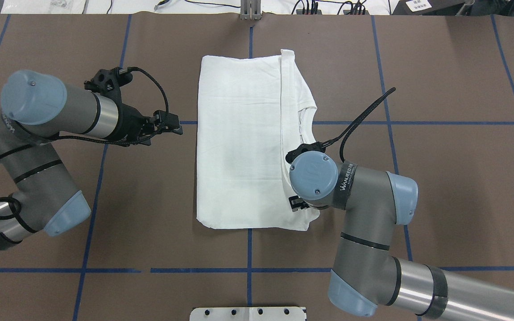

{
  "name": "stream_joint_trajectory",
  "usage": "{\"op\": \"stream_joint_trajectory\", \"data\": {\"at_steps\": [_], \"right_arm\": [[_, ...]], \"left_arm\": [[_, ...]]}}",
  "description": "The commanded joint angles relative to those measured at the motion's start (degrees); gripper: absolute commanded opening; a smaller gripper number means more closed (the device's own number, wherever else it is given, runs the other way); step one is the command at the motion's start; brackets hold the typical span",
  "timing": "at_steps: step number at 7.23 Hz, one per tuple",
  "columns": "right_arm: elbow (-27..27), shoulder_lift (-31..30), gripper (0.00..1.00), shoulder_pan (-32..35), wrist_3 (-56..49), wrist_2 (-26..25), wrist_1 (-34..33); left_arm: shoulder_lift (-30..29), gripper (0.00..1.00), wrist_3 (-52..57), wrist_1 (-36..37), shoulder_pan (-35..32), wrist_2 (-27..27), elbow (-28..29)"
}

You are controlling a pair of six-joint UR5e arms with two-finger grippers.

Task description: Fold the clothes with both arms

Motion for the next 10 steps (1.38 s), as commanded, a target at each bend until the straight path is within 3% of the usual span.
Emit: {"op": "stream_joint_trajectory", "data": {"at_steps": [1,6,8,10], "right_arm": [[0.6,-2.3,1.0,1.3,-1.2,0.2,0.4],[2.8,-2.8,1.0,1.9,-2.3,-0.1,0.8],[1.9,-2.1,1.0,2.4,-3.5,-0.5,6.8],[-2.3,3.7,1.0,3.5,-4.0,-0.8,8.2]], "left_arm": [[-0.1,1.0,-1.6,-2.0,0.9,0.2,1.0],[-0.3,1.0,-1.5,-2.8,0.9,0.2,1.9],[-0.2,1.0,-1.5,-3.0,0.9,0.2,2.0],[-0.3,1.0,-1.4,-3.1,0.9,0.2,2.4]]}}
